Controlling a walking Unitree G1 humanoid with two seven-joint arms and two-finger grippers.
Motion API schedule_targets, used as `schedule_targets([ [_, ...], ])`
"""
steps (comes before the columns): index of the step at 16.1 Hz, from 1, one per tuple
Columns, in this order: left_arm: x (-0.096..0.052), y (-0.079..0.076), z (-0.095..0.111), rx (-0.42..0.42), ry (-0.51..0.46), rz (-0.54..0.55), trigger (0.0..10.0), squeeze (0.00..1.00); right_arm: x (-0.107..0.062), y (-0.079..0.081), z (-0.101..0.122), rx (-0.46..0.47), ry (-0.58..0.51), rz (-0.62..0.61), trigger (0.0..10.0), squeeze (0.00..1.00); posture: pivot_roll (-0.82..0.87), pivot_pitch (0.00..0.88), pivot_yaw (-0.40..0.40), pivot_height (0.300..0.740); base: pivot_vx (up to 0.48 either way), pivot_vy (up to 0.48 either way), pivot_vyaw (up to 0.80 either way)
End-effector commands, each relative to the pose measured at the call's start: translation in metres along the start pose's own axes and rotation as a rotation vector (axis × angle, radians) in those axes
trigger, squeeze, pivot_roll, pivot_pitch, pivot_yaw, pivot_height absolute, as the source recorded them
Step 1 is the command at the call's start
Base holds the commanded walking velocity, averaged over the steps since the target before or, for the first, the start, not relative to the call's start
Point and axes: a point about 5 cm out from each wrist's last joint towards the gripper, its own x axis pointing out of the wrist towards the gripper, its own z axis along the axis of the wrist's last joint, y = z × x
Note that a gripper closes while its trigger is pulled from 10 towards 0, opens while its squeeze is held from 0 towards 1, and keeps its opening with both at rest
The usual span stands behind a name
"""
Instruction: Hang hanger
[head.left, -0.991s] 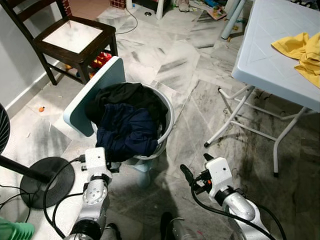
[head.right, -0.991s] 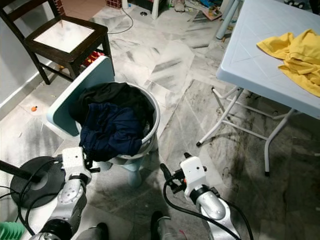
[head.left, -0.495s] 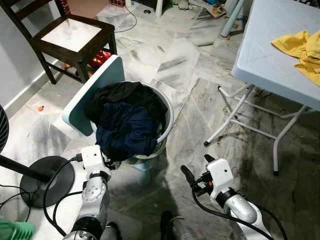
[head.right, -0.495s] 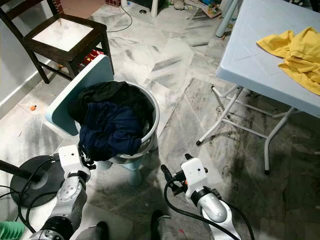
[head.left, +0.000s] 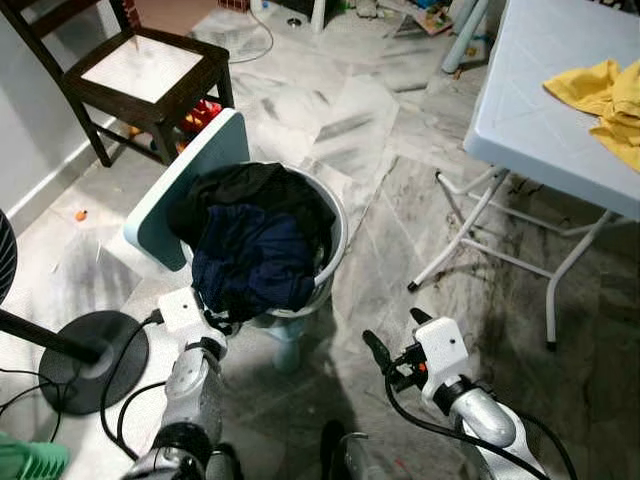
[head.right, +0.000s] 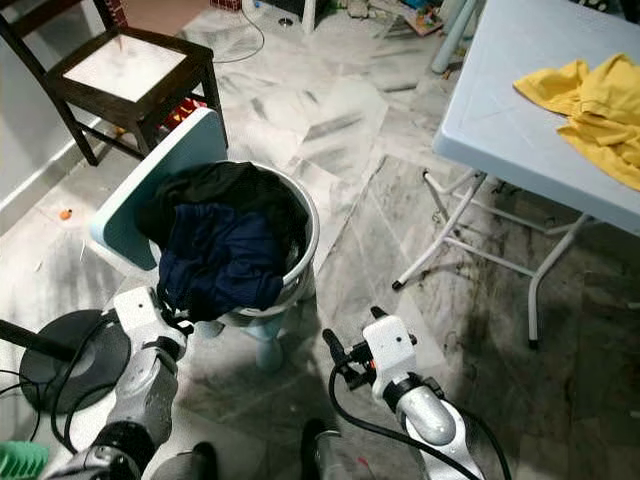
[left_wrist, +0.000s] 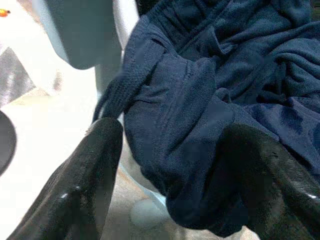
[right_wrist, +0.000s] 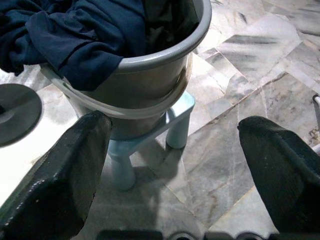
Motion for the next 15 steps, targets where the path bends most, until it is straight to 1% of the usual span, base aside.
schedule_targets([
  [1, -0.0022, -0.0013, -0.0086, -0.007, 0.046, -0.004, 10.0, 0.00, -0.0039, -0.0007, -0.0019, -0.007, 0.016, 0.005, 10.0, 0.00, -0.14, 0.263, -0.119, 0.740, 0.000, 0.000, 0.00],
  [2, -0.0005, -0.0012, -0.0075, -0.023, 0.052, 0.000, 8.7, 0.00, -0.0039, -0.0008, -0.0017, -0.008, 0.016, 0.005, 10.0, 0.00, -0.14, 0.263, -0.119, 0.740, 0.000, 0.000, 0.00],
  [3, 0.0013, 0.0017, -0.0062, -0.050, 0.061, 0.022, 0.0, 0.00, -0.0042, -0.0011, -0.0016, -0.011, 0.016, 0.003, 10.0, 0.00, -0.15, 0.261, -0.118, 0.740, 0.000, 0.000, 0.00],
  [7, 0.0035, 0.0039, -0.0046, -0.070, 0.073, 0.026, 0.0, 0.00, -0.0060, -0.0014, -0.0025, -0.014, 0.019, -0.005, 10.0, 0.00, -0.15, 0.261, -0.114, 0.740, 0.000, 0.000, 0.00],
  [8, 0.0038, 0.0035, -0.0039, -0.065, 0.070, 0.006, 0.0, 0.00, -0.0066, -0.0012, -0.0030, -0.015, 0.021, -0.007, 10.0, 0.00, -0.15, 0.259, -0.112, 0.740, 0.000, 0.000, 0.00],
  [11, 0.0024, 0.0002, -0.0069, -0.054, 0.075, -0.018, 0.0, 0.00, -0.0052, -0.0003, -0.0024, -0.016, 0.020, -0.004, 10.0, 0.00, -0.15, 0.257, -0.116, 0.740, 0.000, 0.000, 0.00],
  [15, 0.0025, -0.0033, -0.0061, -0.052, 0.061, -0.044, 0.0, 0.00, -0.0047, -0.0015, -0.0012, -0.020, 0.017, 0.001, 10.0, 0.00, -0.15, 0.254, -0.118, 0.740, 0.000, 0.000, 0.00],
])
